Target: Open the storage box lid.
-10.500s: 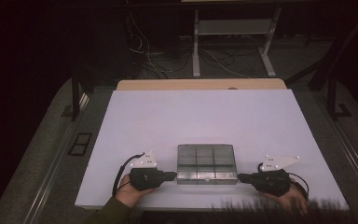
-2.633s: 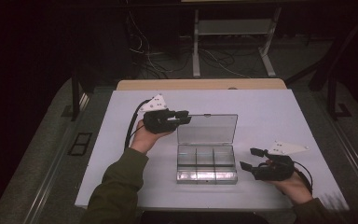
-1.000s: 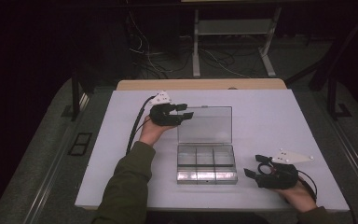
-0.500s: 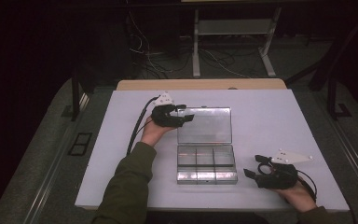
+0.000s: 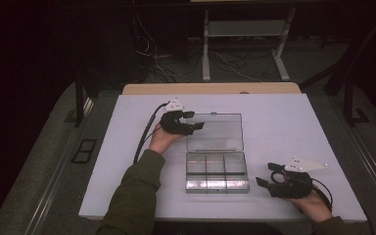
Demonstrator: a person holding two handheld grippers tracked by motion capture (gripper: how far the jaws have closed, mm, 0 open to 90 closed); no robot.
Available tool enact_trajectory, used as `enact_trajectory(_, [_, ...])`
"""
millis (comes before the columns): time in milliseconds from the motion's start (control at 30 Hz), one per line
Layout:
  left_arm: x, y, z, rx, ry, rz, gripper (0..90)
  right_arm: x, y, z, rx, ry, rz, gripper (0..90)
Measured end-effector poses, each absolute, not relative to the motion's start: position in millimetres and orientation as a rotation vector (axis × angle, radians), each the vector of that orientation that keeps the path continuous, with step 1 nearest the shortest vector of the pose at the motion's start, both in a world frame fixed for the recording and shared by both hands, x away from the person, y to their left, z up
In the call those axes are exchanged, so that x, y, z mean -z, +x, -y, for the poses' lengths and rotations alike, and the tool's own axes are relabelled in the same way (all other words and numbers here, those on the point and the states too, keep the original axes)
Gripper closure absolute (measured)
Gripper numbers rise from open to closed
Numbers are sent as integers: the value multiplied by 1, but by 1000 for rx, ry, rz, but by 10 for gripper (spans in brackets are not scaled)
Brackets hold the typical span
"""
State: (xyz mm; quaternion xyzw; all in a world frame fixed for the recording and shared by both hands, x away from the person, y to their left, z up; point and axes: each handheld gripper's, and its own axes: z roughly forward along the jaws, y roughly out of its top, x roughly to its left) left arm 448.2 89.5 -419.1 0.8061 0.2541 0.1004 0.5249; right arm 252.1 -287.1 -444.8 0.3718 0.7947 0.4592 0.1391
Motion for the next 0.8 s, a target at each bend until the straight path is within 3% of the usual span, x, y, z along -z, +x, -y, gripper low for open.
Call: enact_trajectory(800, [438, 454, -90, -192, 1961, -679, 267, 445, 252, 287, -1323, 1073, -2304, 257])
